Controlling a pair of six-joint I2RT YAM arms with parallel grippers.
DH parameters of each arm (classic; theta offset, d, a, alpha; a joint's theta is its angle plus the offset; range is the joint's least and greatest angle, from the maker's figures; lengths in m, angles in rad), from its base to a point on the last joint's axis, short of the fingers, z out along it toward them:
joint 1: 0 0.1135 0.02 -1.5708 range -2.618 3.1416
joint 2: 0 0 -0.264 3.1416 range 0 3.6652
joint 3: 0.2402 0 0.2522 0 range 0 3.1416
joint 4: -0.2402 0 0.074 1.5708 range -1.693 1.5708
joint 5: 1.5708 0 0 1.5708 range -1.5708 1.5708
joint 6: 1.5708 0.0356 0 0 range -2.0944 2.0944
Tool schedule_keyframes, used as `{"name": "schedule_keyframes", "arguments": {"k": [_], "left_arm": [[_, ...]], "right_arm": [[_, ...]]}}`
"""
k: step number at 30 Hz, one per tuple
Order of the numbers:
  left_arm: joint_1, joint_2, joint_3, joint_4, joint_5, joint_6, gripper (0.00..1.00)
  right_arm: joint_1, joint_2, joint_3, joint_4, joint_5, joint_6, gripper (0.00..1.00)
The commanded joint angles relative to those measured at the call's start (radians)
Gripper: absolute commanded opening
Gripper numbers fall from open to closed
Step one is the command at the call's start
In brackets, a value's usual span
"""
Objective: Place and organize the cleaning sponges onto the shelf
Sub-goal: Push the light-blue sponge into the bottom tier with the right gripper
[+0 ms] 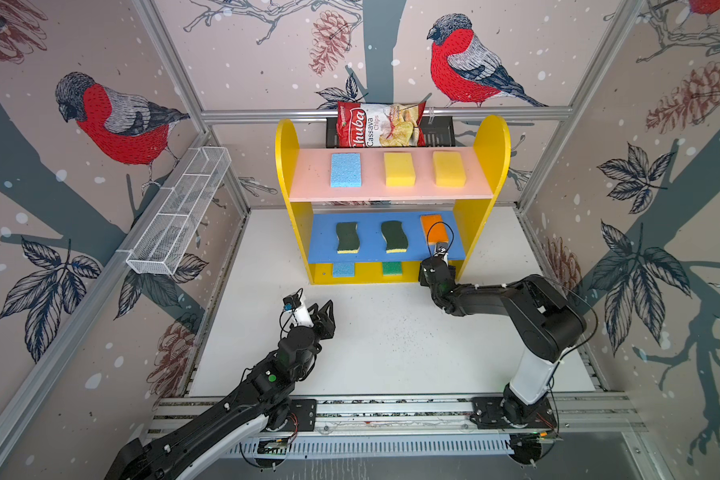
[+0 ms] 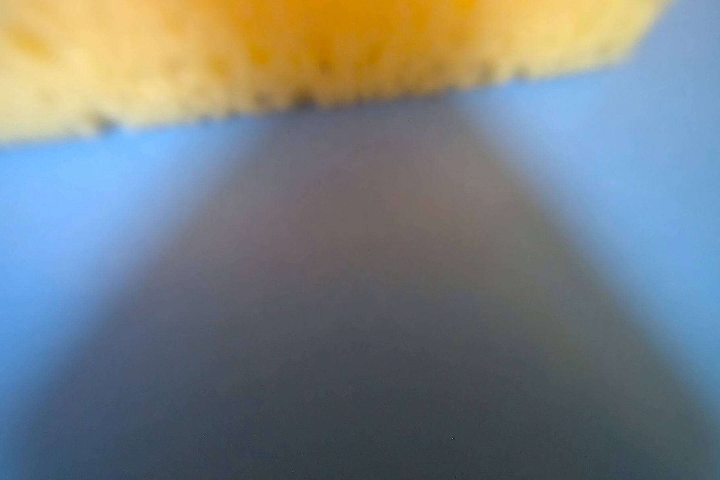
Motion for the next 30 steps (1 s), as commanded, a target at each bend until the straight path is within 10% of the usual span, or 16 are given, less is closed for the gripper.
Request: {"name": "schedule_keyframes", "arguments": {"k": [1, 30], "left_arm": [[0.003, -0.010, 0.006, -0.019, -0.020, -0.014, 0.52], [0.002, -0.091, 0.011, -0.094, -0.027, -0.027, 0.51]], "right_arm": [[0.001, 0.017, -0.012, -0.244, -0.053, 0.021, 0.70], [0.066, -0.026, 0.006, -0.311, -0.009, 0.024, 0.77]]}}
